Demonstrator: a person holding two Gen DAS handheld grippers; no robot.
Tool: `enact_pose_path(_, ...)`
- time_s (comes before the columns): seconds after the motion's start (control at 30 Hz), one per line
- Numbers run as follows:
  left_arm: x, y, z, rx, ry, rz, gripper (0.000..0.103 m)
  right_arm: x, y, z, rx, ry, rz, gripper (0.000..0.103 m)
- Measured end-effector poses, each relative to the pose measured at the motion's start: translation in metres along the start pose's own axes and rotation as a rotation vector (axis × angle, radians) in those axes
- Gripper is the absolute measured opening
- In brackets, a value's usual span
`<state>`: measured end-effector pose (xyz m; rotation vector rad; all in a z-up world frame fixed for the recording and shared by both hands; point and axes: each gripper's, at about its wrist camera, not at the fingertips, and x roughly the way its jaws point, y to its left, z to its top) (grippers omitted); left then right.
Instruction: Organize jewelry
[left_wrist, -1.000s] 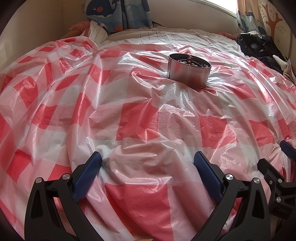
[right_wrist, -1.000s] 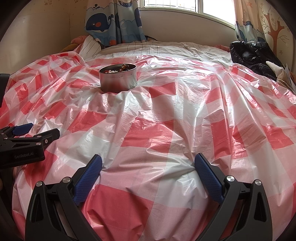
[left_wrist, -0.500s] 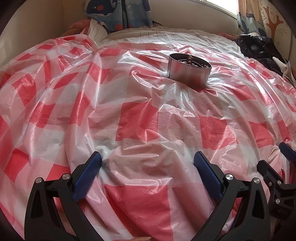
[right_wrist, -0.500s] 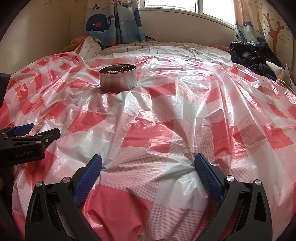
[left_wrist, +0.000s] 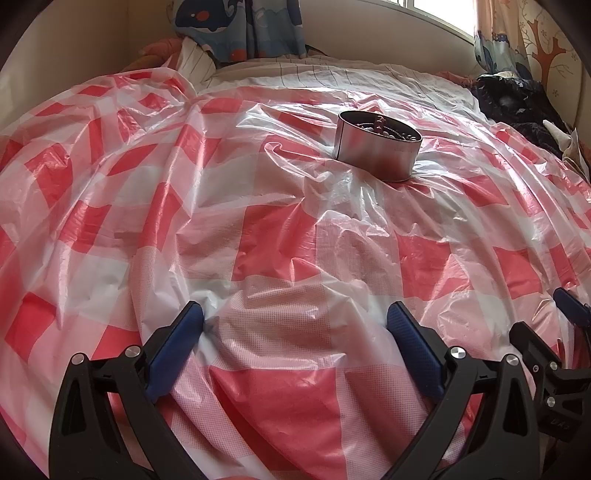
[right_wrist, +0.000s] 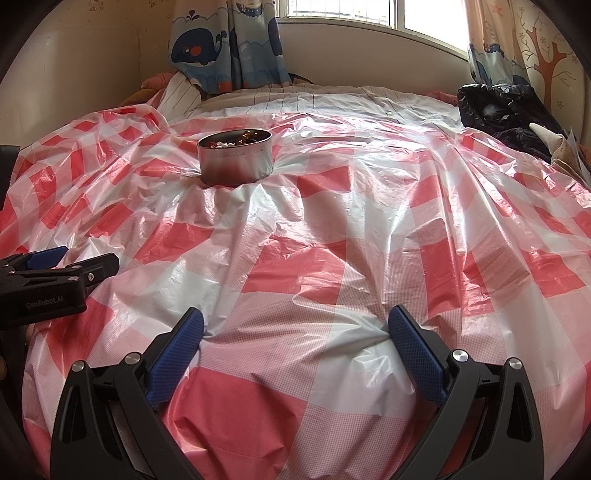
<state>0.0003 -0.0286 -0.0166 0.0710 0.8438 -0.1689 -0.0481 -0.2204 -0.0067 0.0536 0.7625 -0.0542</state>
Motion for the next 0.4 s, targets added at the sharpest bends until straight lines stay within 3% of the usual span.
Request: enact_pose_path(0.4, 0.0037, -0.0020, 0.0045, -0.003, 0.012, -0.003, 0.096, 0.0019, -0.0061, 0.0022, -0.003, -0.008, -0.007, 0.095)
